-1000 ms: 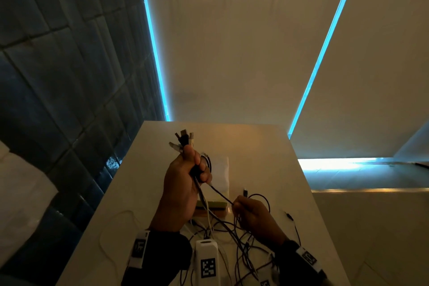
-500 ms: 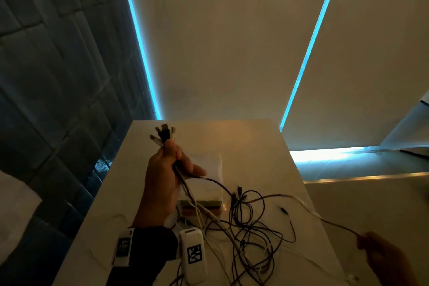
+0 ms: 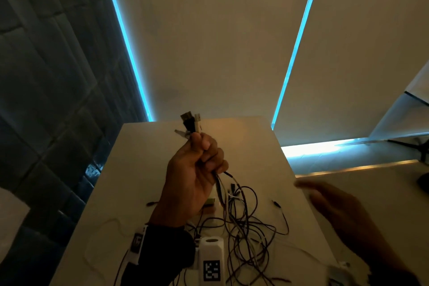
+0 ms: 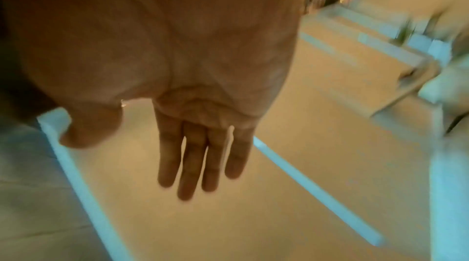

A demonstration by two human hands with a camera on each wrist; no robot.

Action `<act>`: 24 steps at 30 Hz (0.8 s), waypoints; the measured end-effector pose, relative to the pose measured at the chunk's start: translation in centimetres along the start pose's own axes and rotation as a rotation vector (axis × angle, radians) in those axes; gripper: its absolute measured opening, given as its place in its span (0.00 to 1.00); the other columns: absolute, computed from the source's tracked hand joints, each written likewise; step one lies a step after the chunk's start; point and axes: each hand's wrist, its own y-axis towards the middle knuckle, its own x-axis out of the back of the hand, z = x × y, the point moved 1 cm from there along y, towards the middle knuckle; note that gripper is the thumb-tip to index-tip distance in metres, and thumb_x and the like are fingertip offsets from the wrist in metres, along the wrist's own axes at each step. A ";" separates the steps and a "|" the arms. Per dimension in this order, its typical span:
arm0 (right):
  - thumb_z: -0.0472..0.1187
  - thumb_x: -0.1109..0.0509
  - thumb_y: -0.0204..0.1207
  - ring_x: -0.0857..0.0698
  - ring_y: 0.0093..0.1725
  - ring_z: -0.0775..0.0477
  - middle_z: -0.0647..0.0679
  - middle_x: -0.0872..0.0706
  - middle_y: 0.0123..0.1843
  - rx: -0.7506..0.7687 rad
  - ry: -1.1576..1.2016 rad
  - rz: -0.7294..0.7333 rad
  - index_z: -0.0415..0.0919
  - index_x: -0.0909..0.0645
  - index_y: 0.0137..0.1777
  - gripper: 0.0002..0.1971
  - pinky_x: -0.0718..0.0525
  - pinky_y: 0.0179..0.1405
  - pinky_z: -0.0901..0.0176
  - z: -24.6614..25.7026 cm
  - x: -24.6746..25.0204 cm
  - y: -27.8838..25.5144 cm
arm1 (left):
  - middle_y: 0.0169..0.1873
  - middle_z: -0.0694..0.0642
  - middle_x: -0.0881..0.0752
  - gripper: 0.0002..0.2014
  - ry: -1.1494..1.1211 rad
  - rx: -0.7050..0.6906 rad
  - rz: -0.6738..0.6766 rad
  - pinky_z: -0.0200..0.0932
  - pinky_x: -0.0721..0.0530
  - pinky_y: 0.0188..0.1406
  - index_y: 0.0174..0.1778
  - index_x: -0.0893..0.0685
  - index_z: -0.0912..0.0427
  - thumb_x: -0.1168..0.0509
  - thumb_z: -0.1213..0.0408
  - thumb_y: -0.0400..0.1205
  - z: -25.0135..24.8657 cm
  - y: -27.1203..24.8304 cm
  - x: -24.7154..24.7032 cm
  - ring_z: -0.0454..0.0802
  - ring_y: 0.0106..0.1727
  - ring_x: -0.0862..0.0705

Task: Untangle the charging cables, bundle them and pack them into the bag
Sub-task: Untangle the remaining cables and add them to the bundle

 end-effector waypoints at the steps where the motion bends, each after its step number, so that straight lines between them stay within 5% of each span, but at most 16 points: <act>1: 0.86 0.50 0.58 0.21 0.62 0.73 0.77 0.19 0.61 0.081 0.057 0.063 0.77 0.24 0.61 0.34 0.26 0.52 0.70 2.0 -1.6 0.9 | 0.25 0.50 0.30 0.16 -0.010 0.008 0.013 0.39 0.26 0.27 0.32 0.25 0.57 0.48 0.57 0.83 0.3 0.0 -0.4 0.45 0.25 0.31; 4: 0.71 0.34 0.68 0.22 0.65 0.69 0.68 0.19 0.66 0.246 0.268 0.322 0.58 0.24 0.70 0.32 0.22 0.59 0.71 6.0 -7.0 3.1 | 0.26 0.53 0.28 0.15 0.028 0.033 0.005 0.42 0.23 0.30 0.34 0.28 0.59 0.48 0.55 0.84 1.4 0.0 -1.2 0.48 0.26 0.27; 6: 0.49 0.29 0.77 0.13 0.47 0.63 0.62 0.11 0.47 0.245 0.342 0.453 0.44 0.16 0.55 0.11 0.17 0.49 0.67 6.8 -9.5 3.9 | 0.24 0.51 0.30 0.15 0.075 0.043 -0.048 0.39 0.29 0.23 0.35 0.29 0.59 0.46 0.56 0.84 1.7 0.1 -0.9 0.45 0.22 0.32; 8: 0.41 0.33 0.81 0.21 0.26 0.61 0.59 0.19 0.27 0.178 0.491 0.488 0.37 0.20 0.42 0.08 0.22 0.29 0.67 6.0 -10.3 4.1 | 0.21 0.48 0.35 0.15 0.096 0.011 -0.131 0.38 0.41 0.19 0.34 0.29 0.58 0.48 0.57 0.86 1.4 0.1 0.0 0.42 0.19 0.40; 11: 0.55 0.35 0.78 0.33 0.22 0.59 0.57 0.29 0.24 0.104 0.537 0.427 0.49 0.22 0.32 0.15 0.33 0.22 0.66 3.3 -9.9 2.9 | 0.19 0.47 0.38 0.16 0.076 -0.041 -0.251 0.36 0.46 0.18 0.33 0.29 0.57 0.50 0.59 0.86 0.4 -0.2 1.6 0.41 0.17 0.43; 14: 0.69 0.37 0.69 0.39 0.21 0.54 0.52 0.35 0.23 -0.104 0.650 0.403 0.49 0.28 0.26 0.24 0.43 0.21 0.61 -0.8 -9.7 0.7 | 0.18 0.47 0.38 0.17 0.110 -0.063 -0.321 0.32 0.44 0.16 0.33 0.30 0.57 0.52 0.59 0.87 0.4 -0.4 2.3 0.40 0.16 0.43; 19: 0.63 0.44 0.80 0.43 0.20 0.51 0.50 0.40 0.23 -0.336 0.673 0.451 0.48 0.36 0.24 0.27 0.47 0.21 0.59 -4.9 -10.6 -1.7 | 0.17 0.46 0.37 0.17 0.132 0.005 -0.372 0.32 0.47 0.16 0.33 0.31 0.57 0.54 0.59 0.88 2.5 -0.2 2.3 0.39 0.14 0.43; 22: 0.64 0.43 0.80 0.35 0.21 0.54 0.53 0.34 0.23 -0.422 0.621 0.508 0.49 0.32 0.24 0.27 0.32 0.27 0.59 -7.8 -11.7 -2.3 | 0.17 0.46 0.38 0.18 0.145 0.034 -0.373 0.34 0.50 0.18 0.34 0.31 0.57 0.54 0.59 0.89 2.9 0.2 2.2 0.39 0.14 0.44; 24: 0.68 0.45 0.78 0.23 0.26 0.59 0.55 0.22 0.24 -0.362 0.329 0.647 0.52 0.24 0.24 0.28 0.21 0.44 0.62 -9.0 -11.6 -2.0 | 0.17 0.45 0.38 0.17 0.172 0.060 -0.376 0.34 0.50 0.18 0.34 0.31 0.57 0.53 0.59 0.88 2.9 0.4 2.3 0.39 0.15 0.45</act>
